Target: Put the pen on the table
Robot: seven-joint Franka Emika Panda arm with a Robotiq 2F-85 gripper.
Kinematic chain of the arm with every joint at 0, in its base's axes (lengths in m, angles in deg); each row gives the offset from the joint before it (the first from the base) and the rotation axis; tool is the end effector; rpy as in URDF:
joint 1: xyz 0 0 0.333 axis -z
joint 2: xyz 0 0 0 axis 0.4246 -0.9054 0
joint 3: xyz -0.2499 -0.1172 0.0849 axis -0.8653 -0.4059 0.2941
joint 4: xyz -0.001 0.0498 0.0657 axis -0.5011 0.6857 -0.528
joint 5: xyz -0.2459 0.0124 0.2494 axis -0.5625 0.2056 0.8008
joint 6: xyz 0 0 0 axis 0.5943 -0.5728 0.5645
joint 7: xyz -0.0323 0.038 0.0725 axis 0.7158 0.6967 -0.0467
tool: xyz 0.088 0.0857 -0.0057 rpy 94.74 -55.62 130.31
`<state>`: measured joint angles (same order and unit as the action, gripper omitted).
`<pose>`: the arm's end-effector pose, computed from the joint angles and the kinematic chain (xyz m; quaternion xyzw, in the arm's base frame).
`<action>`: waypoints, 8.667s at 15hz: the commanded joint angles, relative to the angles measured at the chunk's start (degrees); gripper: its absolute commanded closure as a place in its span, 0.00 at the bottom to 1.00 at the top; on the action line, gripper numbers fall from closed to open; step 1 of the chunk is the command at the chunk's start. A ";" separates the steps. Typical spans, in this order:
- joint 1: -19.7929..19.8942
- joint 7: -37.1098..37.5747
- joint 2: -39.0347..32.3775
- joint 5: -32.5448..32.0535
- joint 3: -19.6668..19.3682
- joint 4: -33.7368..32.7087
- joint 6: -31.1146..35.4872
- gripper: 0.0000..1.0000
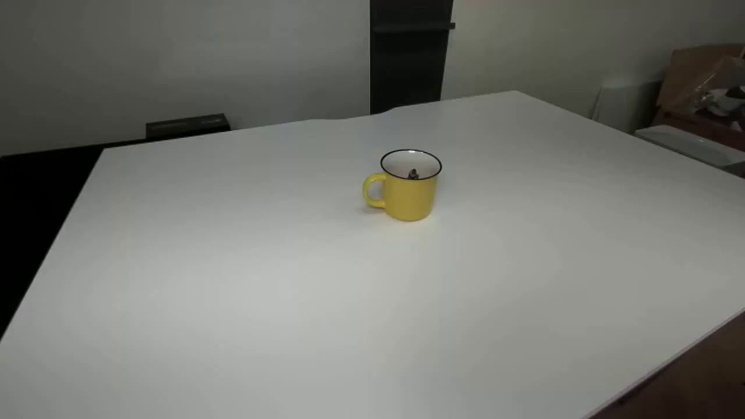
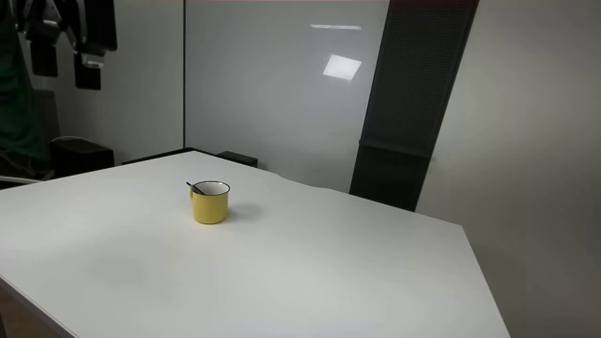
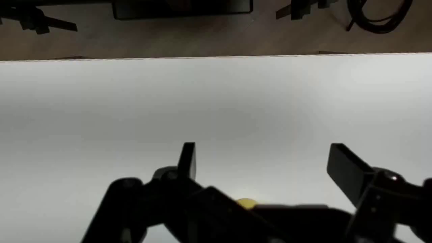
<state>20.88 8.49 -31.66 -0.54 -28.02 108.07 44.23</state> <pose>0.2953 0.0578 0.3986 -0.9989 0.0341 0.0062 0.0308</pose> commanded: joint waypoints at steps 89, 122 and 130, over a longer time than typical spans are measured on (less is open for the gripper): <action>-11.11 17.72 -62.05 -15.51 -9.09 -31.45 33.41 0.69; -9.46 23.35 -44.84 -34.96 -8.47 -26.91 36.29 0.99; -4.34 22.58 -38.96 -34.93 -9.50 -19.26 46.23 0.99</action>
<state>15.00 31.37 -73.18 -36.25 -36.00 84.46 84.82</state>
